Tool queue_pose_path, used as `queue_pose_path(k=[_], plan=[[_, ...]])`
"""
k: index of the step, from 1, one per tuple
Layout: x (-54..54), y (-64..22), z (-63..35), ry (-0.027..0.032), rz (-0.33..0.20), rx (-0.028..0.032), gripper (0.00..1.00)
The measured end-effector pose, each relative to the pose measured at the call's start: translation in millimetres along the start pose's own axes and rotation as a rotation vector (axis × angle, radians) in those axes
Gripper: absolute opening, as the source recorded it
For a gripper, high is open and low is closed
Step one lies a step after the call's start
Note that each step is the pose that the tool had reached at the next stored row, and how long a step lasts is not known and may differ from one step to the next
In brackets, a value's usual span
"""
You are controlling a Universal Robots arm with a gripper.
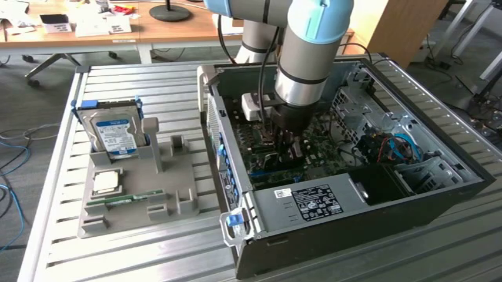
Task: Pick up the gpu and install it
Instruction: 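Insert the gpu into the slot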
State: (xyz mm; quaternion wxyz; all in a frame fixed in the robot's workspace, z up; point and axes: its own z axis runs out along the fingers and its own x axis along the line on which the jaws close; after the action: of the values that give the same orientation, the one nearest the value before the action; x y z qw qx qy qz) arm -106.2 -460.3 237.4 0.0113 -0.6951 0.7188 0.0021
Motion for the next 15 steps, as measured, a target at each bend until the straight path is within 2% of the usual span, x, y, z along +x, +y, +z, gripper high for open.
queue_pose_path(k=[7,8,9,11,12,13,15], plan=[[-0.1,0.4,0.4,-0.0009,0.001,0.0002,0.28],[-0.1,0.2,0.4,-0.0008,0.001,0.0004,0.33],[-0.1,0.0,0.2,-0.0003,0.0,0.0002,0.33],[0.0,0.0,0.1,-0.0002,0.0,0.0001,0.45],[0.0,0.0,0.1,-0.0002,0.0,0.0001,0.45],[0.0,0.0,0.1,-0.0001,0.0,0.0001,0.52],[0.0,0.0,0.1,-0.0002,0.0,0.0001,0.52]])
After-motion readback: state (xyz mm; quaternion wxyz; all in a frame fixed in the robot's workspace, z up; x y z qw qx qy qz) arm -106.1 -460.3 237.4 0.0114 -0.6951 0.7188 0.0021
